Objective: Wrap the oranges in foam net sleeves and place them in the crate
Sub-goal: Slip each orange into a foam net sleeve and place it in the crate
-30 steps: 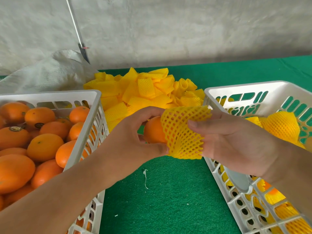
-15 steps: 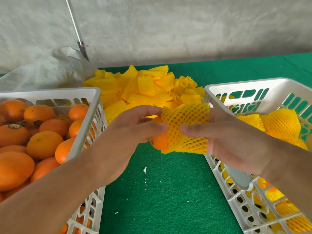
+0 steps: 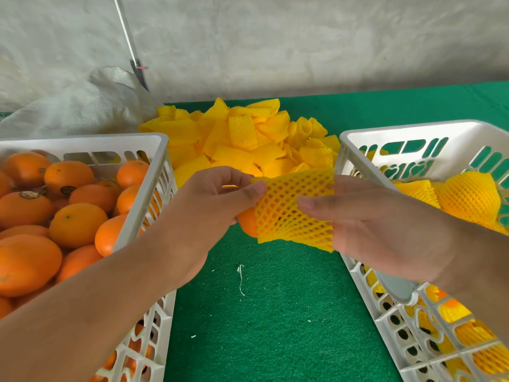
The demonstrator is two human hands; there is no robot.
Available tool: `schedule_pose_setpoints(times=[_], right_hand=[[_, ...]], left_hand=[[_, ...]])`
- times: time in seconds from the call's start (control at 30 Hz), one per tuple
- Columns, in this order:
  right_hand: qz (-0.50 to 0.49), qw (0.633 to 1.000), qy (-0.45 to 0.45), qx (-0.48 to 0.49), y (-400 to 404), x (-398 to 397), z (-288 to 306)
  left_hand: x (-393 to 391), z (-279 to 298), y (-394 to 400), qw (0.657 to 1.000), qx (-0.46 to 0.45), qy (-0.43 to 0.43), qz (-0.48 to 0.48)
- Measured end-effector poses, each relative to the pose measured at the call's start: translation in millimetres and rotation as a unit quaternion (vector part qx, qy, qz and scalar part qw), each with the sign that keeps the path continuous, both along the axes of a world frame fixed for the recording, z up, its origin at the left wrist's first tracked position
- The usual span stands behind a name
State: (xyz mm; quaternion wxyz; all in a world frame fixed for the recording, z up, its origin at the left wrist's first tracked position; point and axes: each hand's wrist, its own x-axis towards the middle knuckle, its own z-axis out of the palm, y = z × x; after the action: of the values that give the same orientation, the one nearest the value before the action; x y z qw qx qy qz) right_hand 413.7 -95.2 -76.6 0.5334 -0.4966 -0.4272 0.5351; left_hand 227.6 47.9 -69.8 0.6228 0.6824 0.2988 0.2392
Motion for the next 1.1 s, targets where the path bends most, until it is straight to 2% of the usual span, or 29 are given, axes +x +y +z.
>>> schedule_pose_setpoints(times=[0.1, 0.23, 0.33, 0.37, 0.47, 0.53, 0.57, 0.63, 0.7, 0.73, 0.83, 0.9, 1.0, 1.1], right_hand=[[-0.003, 1.000, 0.022, -0.009, 3, 0, -3], [-0.004, 0.999, -0.038, 0.006, 1, 3, 2], [-0.010, 0.999, 0.034, -0.006, 5, 4, 4], [-0.030, 0.999, 0.020, -0.011, 6, 6, 1], [-0.130, 0.981, -0.138, -0.043, 8, 8, -3], [-0.168, 0.963, -0.202, -0.051, 11, 7, -2], [-0.183, 0.960, -0.204, -0.055, 13, 6, -2], [-0.209, 0.968, -0.120, -0.066, 15, 10, -3], [-0.216, 0.975, -0.045, -0.041, 15, 10, -4], [-0.217, 0.975, -0.039, -0.035, 15, 10, -4], [-0.167, 0.978, -0.119, -0.041, 6, 10, -6], [-0.145, 0.978, -0.141, -0.058, 3, 9, -3], [-0.144, 0.976, -0.147, -0.070, 2, 9, -1], [-0.160, 0.961, -0.218, -0.062, 2, 8, -1]], left_hand=[[0, -6, 5, 1.000, -0.006, 0.019, 0.017], [2, -8, 7, 0.999, -0.021, 0.033, 0.028], [2, -6, 9, 0.998, -0.050, 0.022, 0.034], [2, -5, 9, 0.997, -0.064, 0.015, 0.034], [2, -3, 7, 0.995, -0.101, 0.001, 0.022], [2, -3, 6, 0.993, -0.115, -0.004, 0.017], [2, -3, 7, 0.992, -0.123, -0.009, 0.019], [3, -3, 9, 0.989, -0.141, -0.022, 0.029], [3, -4, 10, 0.988, -0.148, -0.030, 0.037], [3, -5, 10, 0.988, -0.147, -0.031, 0.037], [2, -6, 11, 0.989, -0.141, -0.030, 0.031], [2, -7, 12, 0.990, -0.138, -0.026, 0.036], [2, -6, 11, 0.991, -0.130, -0.024, 0.034], [2, -5, 10, 0.992, -0.123, -0.025, 0.024]])
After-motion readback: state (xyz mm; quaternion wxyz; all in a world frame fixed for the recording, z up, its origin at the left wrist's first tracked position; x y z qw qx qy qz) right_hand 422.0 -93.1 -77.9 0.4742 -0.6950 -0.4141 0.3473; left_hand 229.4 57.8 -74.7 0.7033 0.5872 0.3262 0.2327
